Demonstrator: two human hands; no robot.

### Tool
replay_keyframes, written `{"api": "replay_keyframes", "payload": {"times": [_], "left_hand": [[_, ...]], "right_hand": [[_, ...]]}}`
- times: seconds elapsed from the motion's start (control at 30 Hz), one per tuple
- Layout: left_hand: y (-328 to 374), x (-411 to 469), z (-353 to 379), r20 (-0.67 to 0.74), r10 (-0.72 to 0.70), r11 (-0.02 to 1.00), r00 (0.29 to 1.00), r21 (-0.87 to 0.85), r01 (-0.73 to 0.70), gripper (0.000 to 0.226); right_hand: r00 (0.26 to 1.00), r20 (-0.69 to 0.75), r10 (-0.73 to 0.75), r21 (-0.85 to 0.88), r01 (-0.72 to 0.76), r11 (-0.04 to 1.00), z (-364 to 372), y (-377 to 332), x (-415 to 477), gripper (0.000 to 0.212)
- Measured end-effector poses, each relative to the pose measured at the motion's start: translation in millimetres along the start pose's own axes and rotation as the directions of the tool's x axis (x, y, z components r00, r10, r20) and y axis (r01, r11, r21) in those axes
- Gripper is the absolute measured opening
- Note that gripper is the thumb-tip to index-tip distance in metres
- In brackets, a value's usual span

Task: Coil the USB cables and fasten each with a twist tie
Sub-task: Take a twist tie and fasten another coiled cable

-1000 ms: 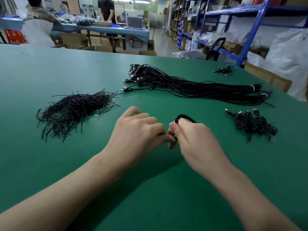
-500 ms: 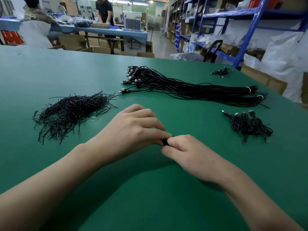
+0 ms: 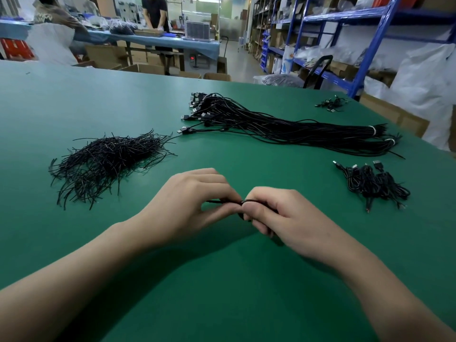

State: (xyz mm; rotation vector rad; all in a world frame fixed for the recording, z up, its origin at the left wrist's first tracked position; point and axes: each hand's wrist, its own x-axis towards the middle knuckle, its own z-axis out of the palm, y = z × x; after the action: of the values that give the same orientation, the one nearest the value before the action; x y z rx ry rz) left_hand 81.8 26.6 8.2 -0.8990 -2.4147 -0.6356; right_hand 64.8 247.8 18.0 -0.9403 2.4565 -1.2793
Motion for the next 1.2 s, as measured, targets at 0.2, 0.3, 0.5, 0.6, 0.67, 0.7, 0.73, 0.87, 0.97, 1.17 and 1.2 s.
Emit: {"api": "replay_keyframes", "payload": {"times": [0.2,0.3,0.5,0.6,0.67,0.7,0.73,0.87,0.97,1.17,1.2], "left_hand": [[-1,-6,2,0.087,-0.254,0.882,0.963,-0.387,0.268,0.014],[-2,-8,-1,0.205,-0.294,0.755,0.934,-0.549,0.358,0.008],[-2,-9,-11,0.341,-0.247,0.629,0.907,-0.656,0.418,0.007],[0,-9,-14,0.380,-0.217,0.596,0.899,-0.678,0.431,0.012],[1,-10,-13,0.405,-0.218,0.602,0.888,-0.661,0.449,0.018],[1,-10,-12,0.420,-0.222,0.592,0.880,-0.659,0.464,0.022],[2,-12,-11,0.437,-0.228,0.573,0.870,-0.663,0.483,0.024],[0,-16,-7,0.525,-0.241,0.489,0.816,-0.661,0.570,0.033],[0,-15,-7,0.579,-0.207,0.413,0.789,-0.679,0.607,0.030],[4,-14,-4,0.574,-0.206,0.324,0.792,-0.724,0.609,0.027],[5,-13,-3,0.558,-0.219,0.338,0.801,-0.726,0.598,0.027]], "right_hand": [[0.968,-0.176,-0.181,-0.234,0.138,0.962,4,-4,4,0.019],[0.952,-0.208,-0.224,-0.303,0.155,0.940,6,-6,4,0.016],[0.944,-0.211,-0.252,-0.230,0.203,0.952,11,-12,1,0.018],[0.947,-0.223,-0.232,-0.162,0.199,0.967,12,-13,-1,0.018],[0.946,-0.240,-0.218,-0.227,0.164,0.960,12,-13,0,0.018],[0.946,-0.239,-0.219,-0.272,0.151,0.950,11,-12,0,0.018],[0.948,-0.226,-0.224,-0.302,0.150,0.942,10,-10,0,0.018],[0.964,-0.149,-0.220,-0.335,0.160,0.928,9,-6,0,0.027],[0.974,-0.099,-0.205,-0.343,0.160,0.926,10,-7,0,0.028],[0.974,-0.106,-0.202,-0.291,0.164,0.943,5,-6,1,0.023],[0.973,-0.121,-0.196,-0.281,0.156,0.947,4,-4,1,0.024]]}}
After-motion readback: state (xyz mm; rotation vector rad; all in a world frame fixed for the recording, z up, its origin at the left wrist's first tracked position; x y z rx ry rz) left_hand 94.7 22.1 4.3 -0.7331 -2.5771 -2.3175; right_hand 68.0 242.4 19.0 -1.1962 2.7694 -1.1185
